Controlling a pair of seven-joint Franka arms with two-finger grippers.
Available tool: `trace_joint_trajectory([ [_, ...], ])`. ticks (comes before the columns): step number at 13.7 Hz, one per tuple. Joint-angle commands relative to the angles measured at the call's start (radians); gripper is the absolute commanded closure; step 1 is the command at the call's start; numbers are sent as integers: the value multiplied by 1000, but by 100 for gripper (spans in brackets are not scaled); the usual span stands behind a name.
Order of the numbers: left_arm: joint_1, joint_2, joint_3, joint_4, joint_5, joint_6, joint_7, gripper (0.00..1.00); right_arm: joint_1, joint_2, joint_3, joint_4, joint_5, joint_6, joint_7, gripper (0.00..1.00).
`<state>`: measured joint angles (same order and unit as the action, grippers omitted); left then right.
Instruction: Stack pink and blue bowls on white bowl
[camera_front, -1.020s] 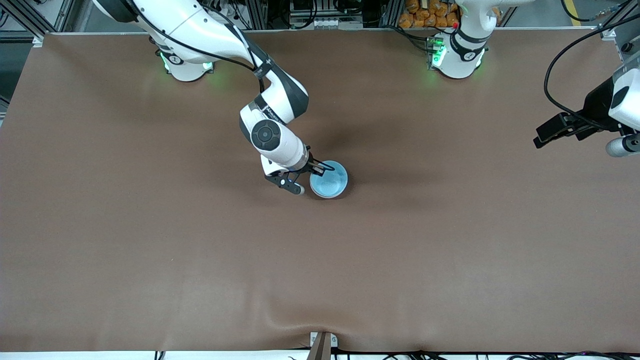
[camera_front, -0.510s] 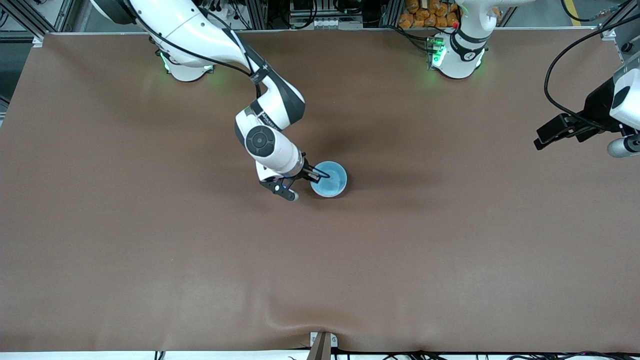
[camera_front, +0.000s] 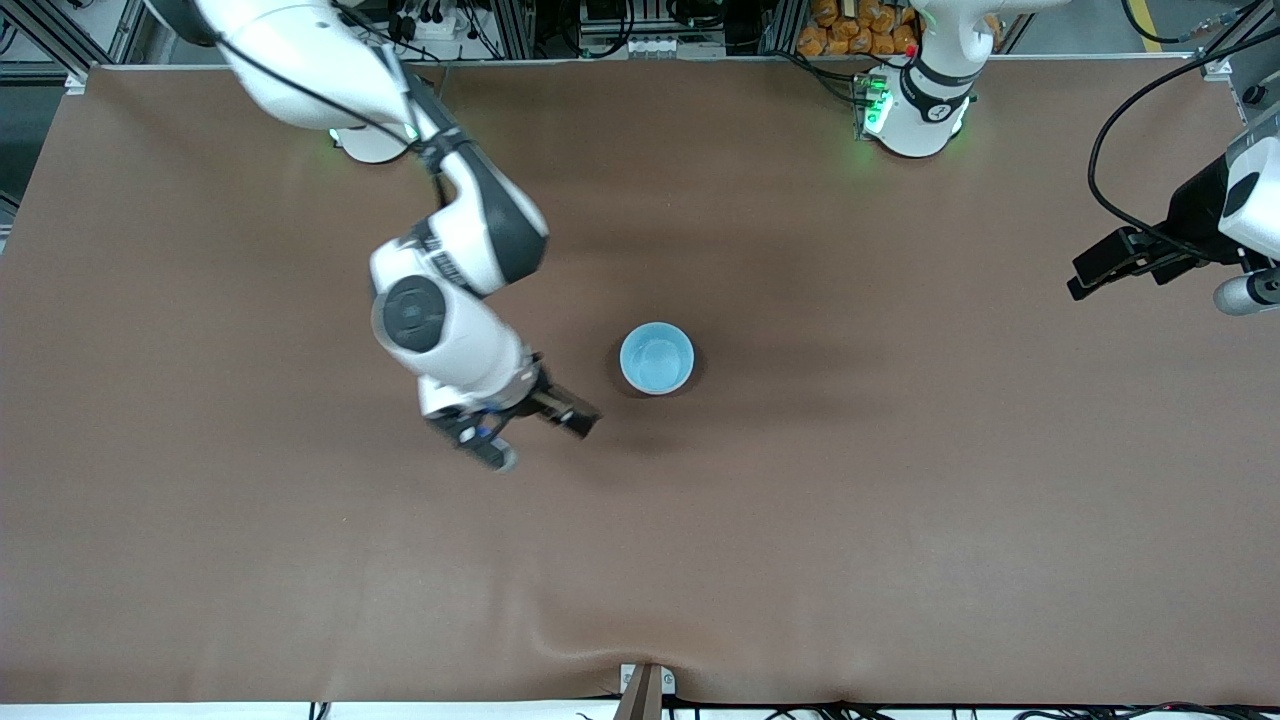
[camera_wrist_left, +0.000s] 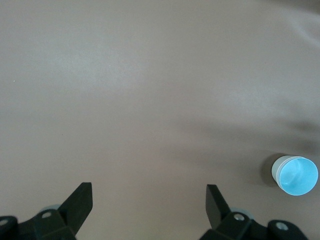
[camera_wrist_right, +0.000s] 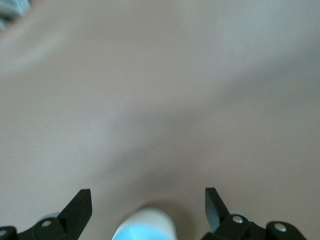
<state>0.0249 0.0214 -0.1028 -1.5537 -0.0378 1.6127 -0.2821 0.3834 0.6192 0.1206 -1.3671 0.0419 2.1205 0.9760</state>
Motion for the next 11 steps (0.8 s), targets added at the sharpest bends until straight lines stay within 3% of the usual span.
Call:
trace_joint_trajectory([
  [1, 4, -20, 2, -9, -22, 0, 24, 0, -41, -21, 16, 20, -137, -39, -26, 0],
  [5, -2, -18, 0, -9, -22, 0, 26, 0, -257, -62, 145, 57, -129, -57, -40, 0],
  [8, 1, -20, -5, -8, -22, 0, 26, 0, -317, -128, 145, 80, -163, -245, -227, 0],
  [11, 1, -18, -5, -9, -22, 0, 26, 0, -368, -156, 146, 190, -157, -449, -396, 0],
])
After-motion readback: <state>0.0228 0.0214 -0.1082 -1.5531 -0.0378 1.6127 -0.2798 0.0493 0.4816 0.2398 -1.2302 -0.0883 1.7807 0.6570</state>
